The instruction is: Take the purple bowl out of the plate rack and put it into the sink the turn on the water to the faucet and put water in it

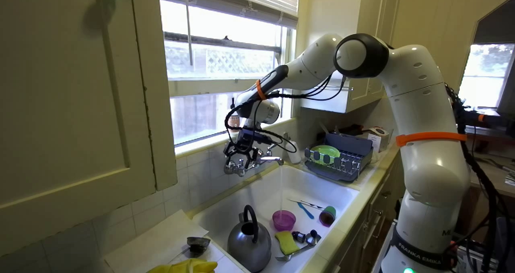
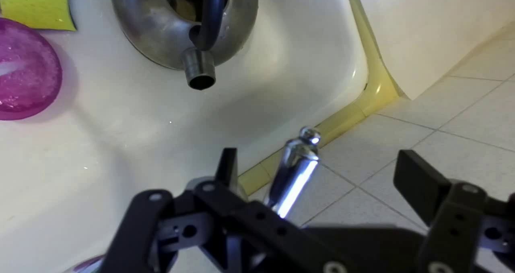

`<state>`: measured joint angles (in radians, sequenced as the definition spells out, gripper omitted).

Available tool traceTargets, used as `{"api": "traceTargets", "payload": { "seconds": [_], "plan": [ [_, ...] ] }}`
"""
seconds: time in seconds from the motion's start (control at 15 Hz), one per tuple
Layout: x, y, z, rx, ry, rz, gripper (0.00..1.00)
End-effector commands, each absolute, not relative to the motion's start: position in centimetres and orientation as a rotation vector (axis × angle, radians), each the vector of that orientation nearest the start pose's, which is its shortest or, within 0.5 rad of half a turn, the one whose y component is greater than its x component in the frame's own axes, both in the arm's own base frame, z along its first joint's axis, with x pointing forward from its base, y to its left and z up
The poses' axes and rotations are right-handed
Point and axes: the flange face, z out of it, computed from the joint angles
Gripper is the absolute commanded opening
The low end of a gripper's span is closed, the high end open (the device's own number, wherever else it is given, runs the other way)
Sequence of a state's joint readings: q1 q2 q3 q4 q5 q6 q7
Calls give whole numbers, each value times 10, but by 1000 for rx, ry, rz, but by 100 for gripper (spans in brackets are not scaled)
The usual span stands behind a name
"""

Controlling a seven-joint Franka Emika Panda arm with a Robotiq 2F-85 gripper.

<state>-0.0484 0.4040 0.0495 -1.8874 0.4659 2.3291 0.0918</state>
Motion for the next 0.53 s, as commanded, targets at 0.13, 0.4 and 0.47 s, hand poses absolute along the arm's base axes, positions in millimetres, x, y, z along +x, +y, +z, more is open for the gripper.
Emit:
{"api": "traceTargets", "payload": {
  "seconds": [0.13, 0.4, 0.47],
  "plan": [
    [645, 17, 292, -2706, 467, -85, 100],
    [642, 19, 295, -2720, 422, -71, 100],
    [641, 20, 296, -2725, 410, -66, 100]
  ]
}}
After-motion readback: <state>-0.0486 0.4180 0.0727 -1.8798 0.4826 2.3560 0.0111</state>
